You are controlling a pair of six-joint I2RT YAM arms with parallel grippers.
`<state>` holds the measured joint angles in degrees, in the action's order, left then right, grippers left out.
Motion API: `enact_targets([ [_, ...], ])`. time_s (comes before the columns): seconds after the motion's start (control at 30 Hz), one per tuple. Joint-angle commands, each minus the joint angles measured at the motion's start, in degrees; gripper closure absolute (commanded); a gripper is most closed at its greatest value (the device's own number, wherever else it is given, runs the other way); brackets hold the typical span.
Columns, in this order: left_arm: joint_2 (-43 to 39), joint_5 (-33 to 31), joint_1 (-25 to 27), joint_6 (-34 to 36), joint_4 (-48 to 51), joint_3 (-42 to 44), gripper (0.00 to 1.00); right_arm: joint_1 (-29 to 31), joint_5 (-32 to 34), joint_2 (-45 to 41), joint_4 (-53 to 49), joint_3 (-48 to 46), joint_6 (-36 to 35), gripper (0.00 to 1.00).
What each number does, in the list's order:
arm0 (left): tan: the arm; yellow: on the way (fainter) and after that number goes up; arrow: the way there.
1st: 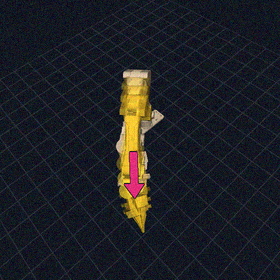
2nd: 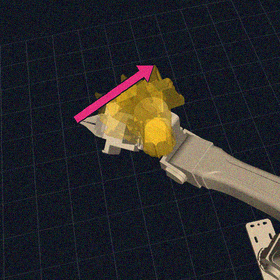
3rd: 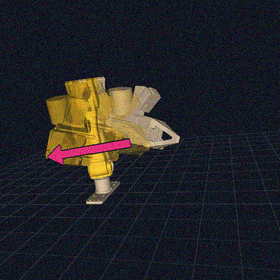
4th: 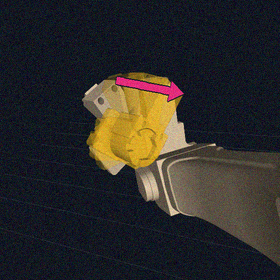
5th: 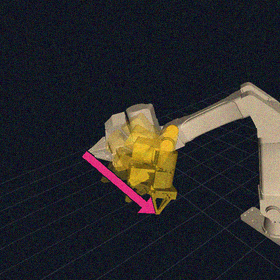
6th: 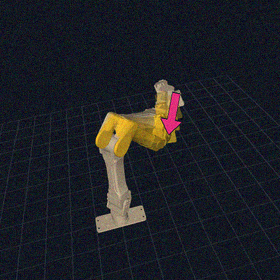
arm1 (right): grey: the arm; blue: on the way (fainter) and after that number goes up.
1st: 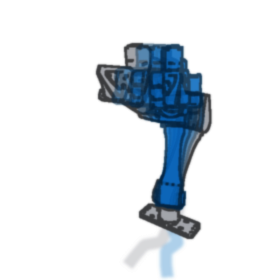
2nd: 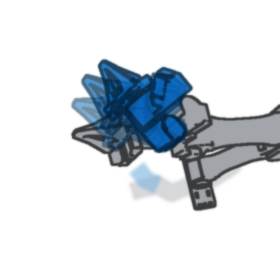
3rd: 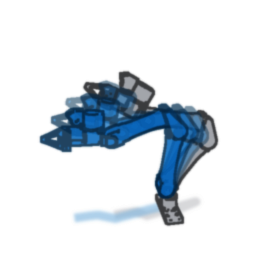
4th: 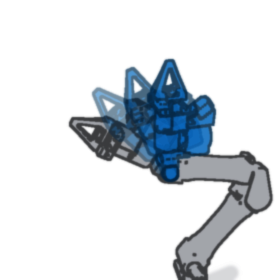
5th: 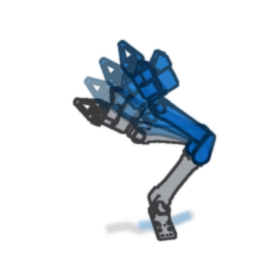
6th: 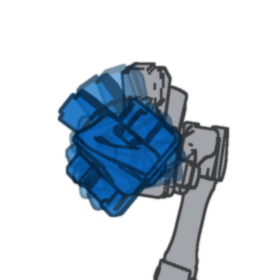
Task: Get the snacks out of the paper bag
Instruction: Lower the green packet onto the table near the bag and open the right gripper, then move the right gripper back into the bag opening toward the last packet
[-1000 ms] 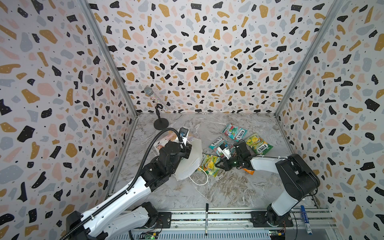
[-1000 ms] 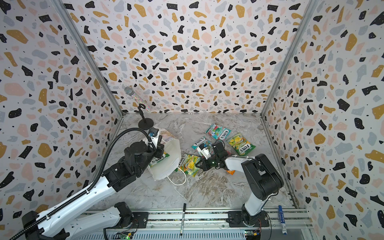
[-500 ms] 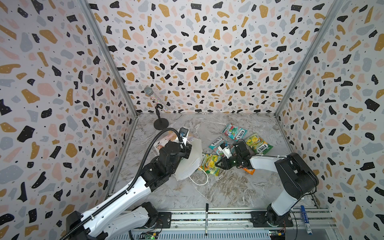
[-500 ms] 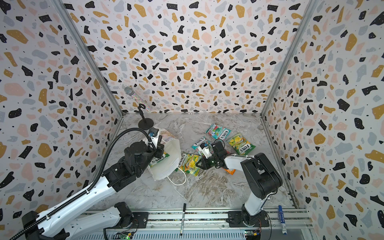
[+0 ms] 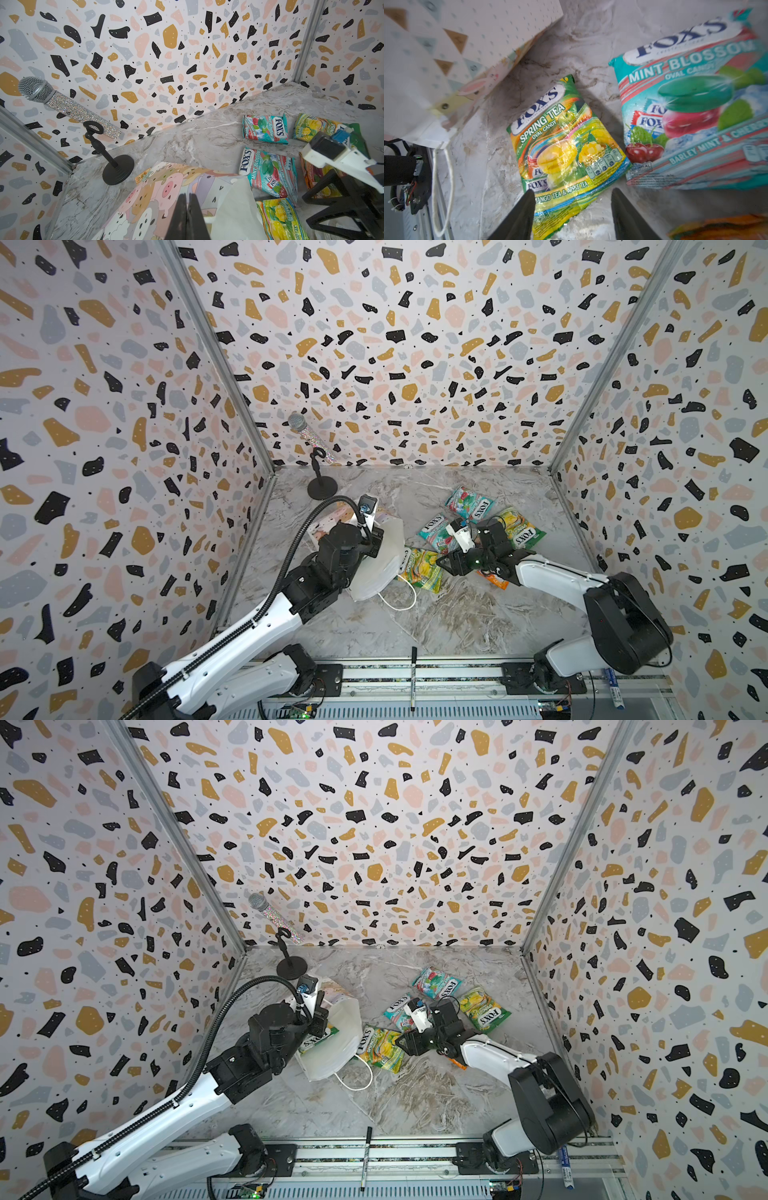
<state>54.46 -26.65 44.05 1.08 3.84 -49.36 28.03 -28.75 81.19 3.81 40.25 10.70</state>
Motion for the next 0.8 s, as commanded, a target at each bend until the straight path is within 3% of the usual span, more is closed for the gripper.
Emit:
enact_targets([
  [0.0,-0.3,-0.4,-0.2,0.6,-2.9,0.1,1.0,0.3,-1.8,-6.8,-1.4,-1.0,2.9,0.4],
  [0.3,0.4,-2.3,-0.2,-1.1,-3.5,0.1,1.0,9.4,-2.5,-14.0,-0.6,3.2,9.8,0.43],
  [0.57,0.3,-3.1,-0.2,-1.5,-3.7,0.1,1.0,20.0,-0.3,-7.4,3.6,8.8,13.1,0.46],
  [0.77,0.1,-3.4,-0.3,-1.7,-3.8,0.1,1.0,24.0,-2.0,-1.3,8.0,11.3,16.6,0.49],
])
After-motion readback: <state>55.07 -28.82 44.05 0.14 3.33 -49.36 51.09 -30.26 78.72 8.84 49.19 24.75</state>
